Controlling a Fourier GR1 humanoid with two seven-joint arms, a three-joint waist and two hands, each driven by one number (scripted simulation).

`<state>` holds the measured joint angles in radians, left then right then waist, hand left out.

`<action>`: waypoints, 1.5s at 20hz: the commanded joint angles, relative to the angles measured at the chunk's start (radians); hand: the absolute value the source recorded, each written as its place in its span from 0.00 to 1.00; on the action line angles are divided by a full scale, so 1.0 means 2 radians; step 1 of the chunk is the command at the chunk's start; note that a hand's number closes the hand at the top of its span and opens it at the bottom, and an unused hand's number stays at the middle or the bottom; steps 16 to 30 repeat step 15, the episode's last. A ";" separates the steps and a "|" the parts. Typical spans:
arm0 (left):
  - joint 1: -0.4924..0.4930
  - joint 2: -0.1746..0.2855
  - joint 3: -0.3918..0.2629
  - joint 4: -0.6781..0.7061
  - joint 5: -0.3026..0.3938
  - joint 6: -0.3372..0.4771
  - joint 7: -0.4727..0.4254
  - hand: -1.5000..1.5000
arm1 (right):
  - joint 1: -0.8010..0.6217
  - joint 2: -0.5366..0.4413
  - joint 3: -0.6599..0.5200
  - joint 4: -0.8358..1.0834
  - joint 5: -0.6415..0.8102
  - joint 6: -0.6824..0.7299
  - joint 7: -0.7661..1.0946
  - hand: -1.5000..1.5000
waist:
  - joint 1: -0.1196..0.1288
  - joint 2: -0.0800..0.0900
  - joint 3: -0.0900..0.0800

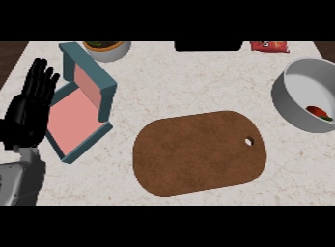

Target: Pick the bell pepper from the cutting board and place it in the pot

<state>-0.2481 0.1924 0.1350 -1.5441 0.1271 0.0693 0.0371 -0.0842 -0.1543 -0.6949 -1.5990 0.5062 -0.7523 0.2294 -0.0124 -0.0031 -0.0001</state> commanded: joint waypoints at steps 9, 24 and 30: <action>-0.004 -0.013 -0.007 -0.002 -0.016 0.016 0.013 0.50 | 0.162 0.041 -0.075 -0.102 -0.186 0.053 -0.119 0.00 | 0.001 0.001 0.000; -0.014 -0.008 0.000 0.006 -0.010 0.004 -0.003 0.50 | 0.226 0.037 -0.142 -0.086 -0.274 0.119 -0.176 0.00 | -0.001 0.000 0.000; -0.014 -0.008 0.000 0.006 -0.010 0.004 -0.003 0.50 | 0.226 0.037 -0.142 -0.086 -0.274 0.119 -0.176 0.00 | -0.001 0.000 0.000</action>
